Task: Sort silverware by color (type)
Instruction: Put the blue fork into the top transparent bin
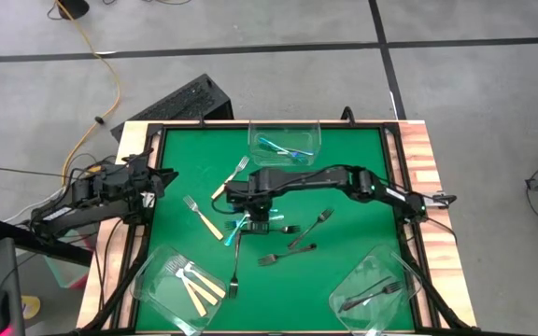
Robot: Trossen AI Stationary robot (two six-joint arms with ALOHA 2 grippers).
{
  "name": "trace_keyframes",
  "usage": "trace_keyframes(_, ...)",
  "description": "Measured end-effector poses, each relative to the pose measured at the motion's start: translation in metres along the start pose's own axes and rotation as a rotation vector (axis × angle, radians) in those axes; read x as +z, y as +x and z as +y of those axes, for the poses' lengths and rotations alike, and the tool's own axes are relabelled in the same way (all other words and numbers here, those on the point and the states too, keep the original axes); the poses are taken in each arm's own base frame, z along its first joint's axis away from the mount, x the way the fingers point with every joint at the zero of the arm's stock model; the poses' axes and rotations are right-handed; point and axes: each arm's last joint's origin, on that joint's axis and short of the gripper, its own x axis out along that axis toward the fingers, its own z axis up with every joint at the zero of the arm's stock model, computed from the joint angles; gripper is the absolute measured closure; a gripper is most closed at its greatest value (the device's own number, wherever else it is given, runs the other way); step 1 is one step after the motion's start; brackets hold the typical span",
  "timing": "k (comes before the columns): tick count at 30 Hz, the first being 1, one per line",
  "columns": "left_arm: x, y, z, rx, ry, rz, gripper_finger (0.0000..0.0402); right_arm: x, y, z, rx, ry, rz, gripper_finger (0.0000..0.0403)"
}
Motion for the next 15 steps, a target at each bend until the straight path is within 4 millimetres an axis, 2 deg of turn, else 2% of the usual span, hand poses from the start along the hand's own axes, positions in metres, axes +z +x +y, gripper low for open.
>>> trace_keyframes(3, 0.000, 0.000, 0.000, 0.001, 0.000, -0.001, 0.0226, -0.008, 0.009, -0.005, 0.021, 0.013, 0.036, 0.0258)
trace_keyframes(7, 0.000, 0.000, 0.000, 0.001, 0.000, -0.002, 0.0226, -0.019, 0.007, -0.007, 0.042, 0.030, -0.012, 0.0258)
trace_keyframes(15, 0.000, 0.000, 0.000, 0.015, -0.005, -0.013, 0.0226, -0.037, 0.002, -0.010, 0.000, 0.099, -0.201, 0.0258)
